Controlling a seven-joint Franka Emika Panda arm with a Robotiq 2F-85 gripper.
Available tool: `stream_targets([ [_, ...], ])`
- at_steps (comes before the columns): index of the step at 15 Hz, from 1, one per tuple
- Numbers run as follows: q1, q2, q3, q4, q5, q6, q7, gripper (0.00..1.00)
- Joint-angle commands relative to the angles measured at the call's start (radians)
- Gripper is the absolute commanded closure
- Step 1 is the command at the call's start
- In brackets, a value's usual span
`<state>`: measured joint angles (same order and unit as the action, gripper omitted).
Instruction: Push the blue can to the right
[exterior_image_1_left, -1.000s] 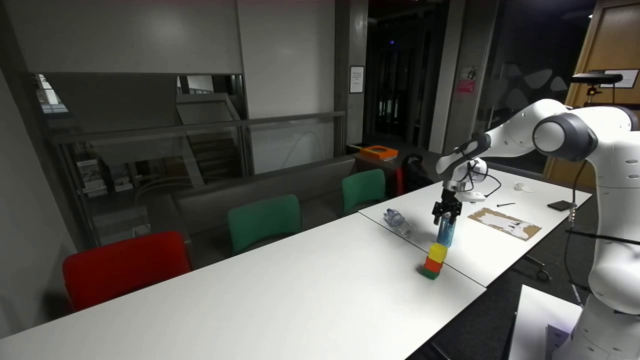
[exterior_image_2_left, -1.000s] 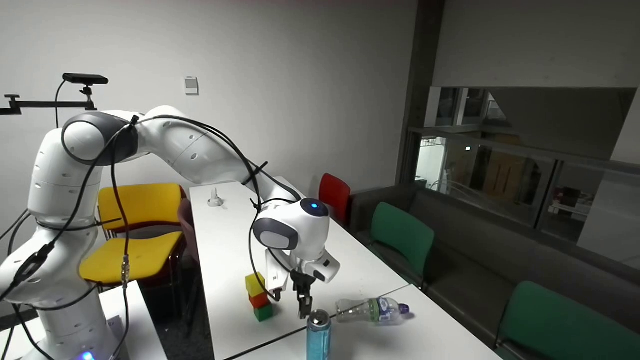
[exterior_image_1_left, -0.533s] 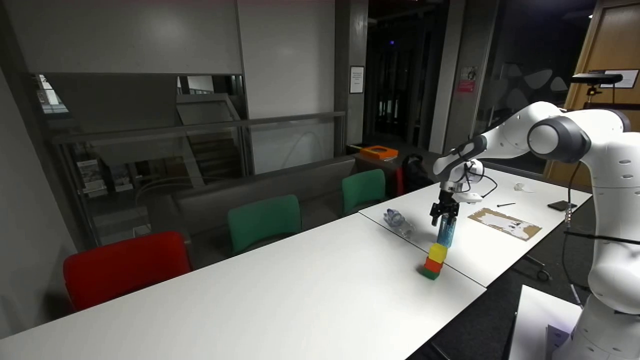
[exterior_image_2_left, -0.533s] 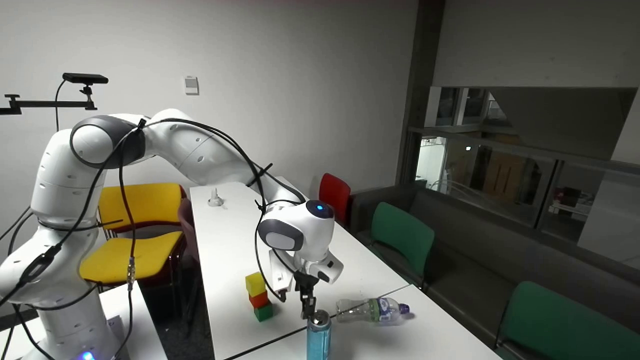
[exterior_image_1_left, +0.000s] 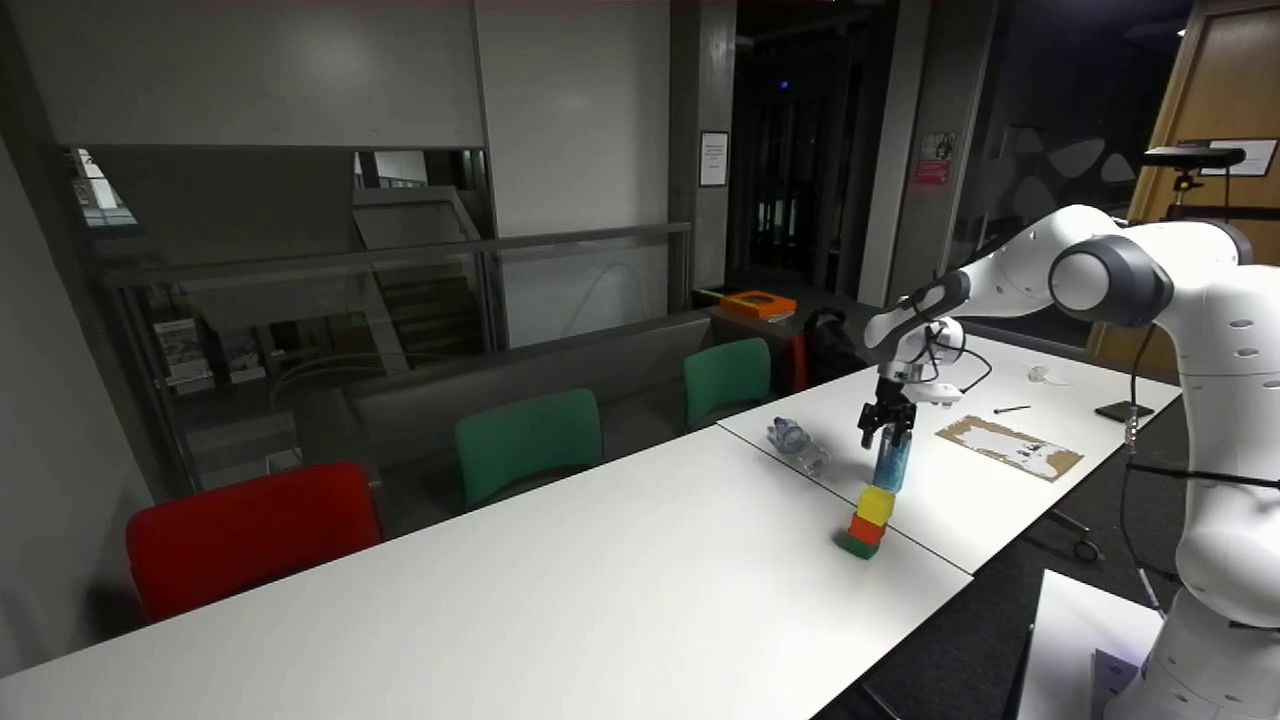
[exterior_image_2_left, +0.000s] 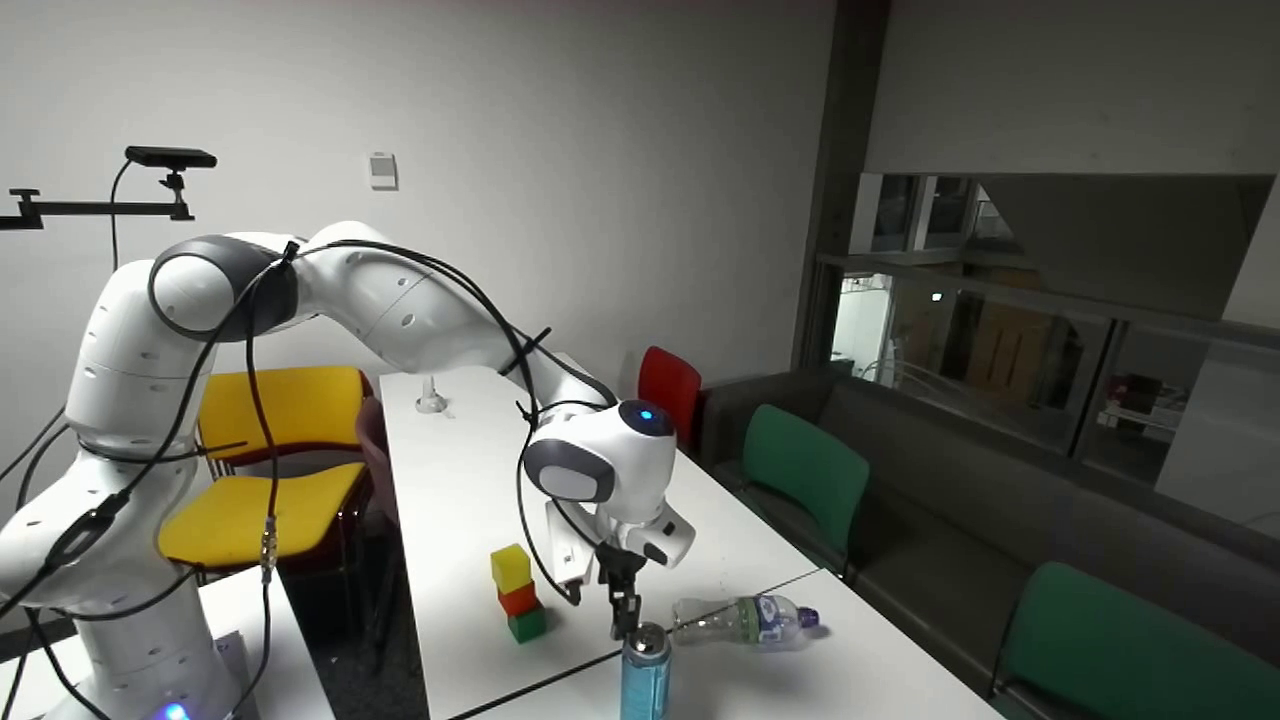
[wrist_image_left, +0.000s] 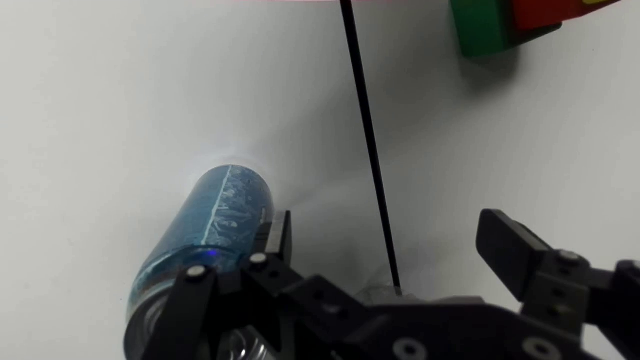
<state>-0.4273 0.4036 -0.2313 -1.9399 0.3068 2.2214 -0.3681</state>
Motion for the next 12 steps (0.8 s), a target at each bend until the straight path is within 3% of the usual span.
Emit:
stream_targets([
  [1, -0.022, 0.006, -0.002, 0.024, -0.012, -0.009, 0.017, 0.0],
  [12, -0.026, 0.003, -0.006, 0.022, 0.01, 0.133, 0.14, 0.0],
])
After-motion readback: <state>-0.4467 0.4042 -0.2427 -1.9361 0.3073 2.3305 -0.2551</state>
